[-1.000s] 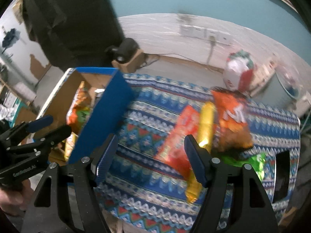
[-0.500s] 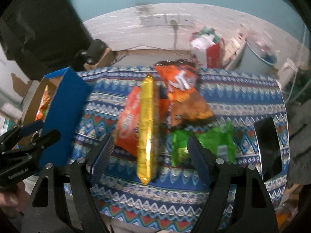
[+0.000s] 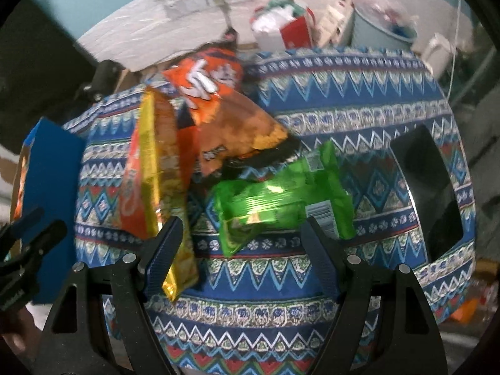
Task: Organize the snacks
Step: 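Grasp the long yellow bar with left gripper while right grasps the green bag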
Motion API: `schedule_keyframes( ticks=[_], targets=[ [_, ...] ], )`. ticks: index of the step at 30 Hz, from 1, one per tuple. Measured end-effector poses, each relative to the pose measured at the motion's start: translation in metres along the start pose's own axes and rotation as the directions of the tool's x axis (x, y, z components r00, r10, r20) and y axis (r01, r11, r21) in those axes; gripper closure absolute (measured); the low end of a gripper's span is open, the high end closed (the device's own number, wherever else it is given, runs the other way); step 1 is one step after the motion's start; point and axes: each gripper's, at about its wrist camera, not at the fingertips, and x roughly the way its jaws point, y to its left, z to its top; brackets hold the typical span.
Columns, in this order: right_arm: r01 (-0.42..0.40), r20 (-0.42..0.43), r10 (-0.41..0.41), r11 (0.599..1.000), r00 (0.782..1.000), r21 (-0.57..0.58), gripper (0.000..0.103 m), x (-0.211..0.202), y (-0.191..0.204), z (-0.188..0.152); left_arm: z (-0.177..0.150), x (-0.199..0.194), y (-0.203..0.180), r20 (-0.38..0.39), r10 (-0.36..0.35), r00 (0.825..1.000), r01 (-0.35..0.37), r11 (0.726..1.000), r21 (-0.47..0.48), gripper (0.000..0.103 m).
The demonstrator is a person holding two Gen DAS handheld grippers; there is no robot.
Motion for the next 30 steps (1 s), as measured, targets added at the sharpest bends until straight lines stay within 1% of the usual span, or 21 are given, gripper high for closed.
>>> schedule_keyframes(
  ticks=[3, 8, 12, 15, 18, 21, 23, 24, 25, 26, 30],
  targets=[
    [0.014, -0.011, -0.013, 0.999, 1.000, 0.038, 0.025, 0.011, -0.009, 0.004, 0.005, 0.011, 0.000, -0.012, -0.015, 1.000, 0.015, 1.000, -0.020, 0.031],
    [0.012, -0.019, -0.010, 0.994, 1.000, 0.104, 0.025, 0.025, -0.021, 0.011, 0.017, 0.030, -0.001, -0.028, -0.039, 0.999, 0.038, 0.997, -0.061, 0.031],
    [0.028, -0.035, -0.023, 0.991, 0.999, 0.134, 0.025, 0.038, -0.029, 0.019, 0.024, 0.041, -0.004, -0.046, -0.058, 0.997, 0.053, 0.995, -0.090, 0.031],
    [0.040, -0.052, -0.033, 0.991, 0.998, 0.130, 0.025, 0.050, -0.032, 0.022, 0.028, 0.045, -0.008, -0.050, -0.076, 0.996, 0.070, 0.992, -0.103, 0.031],
    [0.034, -0.057, -0.028, 0.993, 0.998, 0.114, 0.025, 0.058, -0.036, 0.024, 0.032, 0.049, -0.014, -0.057, -0.094, 0.994, 0.088, 0.990, -0.109, 0.031],
    [0.055, -0.050, -0.052, 0.997, 0.997, 0.060, 0.026, 0.058, -0.035, 0.025, 0.037, 0.053, -0.023, -0.064, -0.118, 0.991, 0.110, 0.987, -0.119, 0.031],
    [0.070, -0.047, -0.069, 0.998, 0.996, 0.012, 0.036, 0.056, -0.033, 0.024, 0.039, 0.056, -0.030, -0.070, -0.134, 0.989, 0.124, 0.984, -0.124, 0.031],
    [0.075, -0.049, -0.075, 0.997, 0.996, -0.006, 0.046, 0.054, -0.032, 0.024, 0.039, 0.058, -0.032, -0.074, -0.139, 0.988, 0.129, 0.984, -0.126, 0.031],
    [0.086, -0.054, -0.088, 0.996, 0.995, -0.035, 0.053, 0.053, -0.032, 0.023, 0.039, 0.060, -0.036, -0.078, -0.145, 0.986, 0.134, 0.983, -0.126, 0.031],
    [0.095, -0.057, -0.098, 0.994, 0.994, -0.054, 0.055, 0.050, -0.031, 0.021, 0.040, 0.062, -0.040, -0.084, -0.150, 0.985, 0.139, 0.982, -0.124, 0.030],
    [0.127, -0.070, -0.135, 0.986, 0.988, -0.109, 0.056, 0.045, -0.041, 0.010, 0.038, 0.074, -0.055, -0.108, -0.148, 0.983, 0.137, 0.985, -0.100, 0.030]
  ],
)
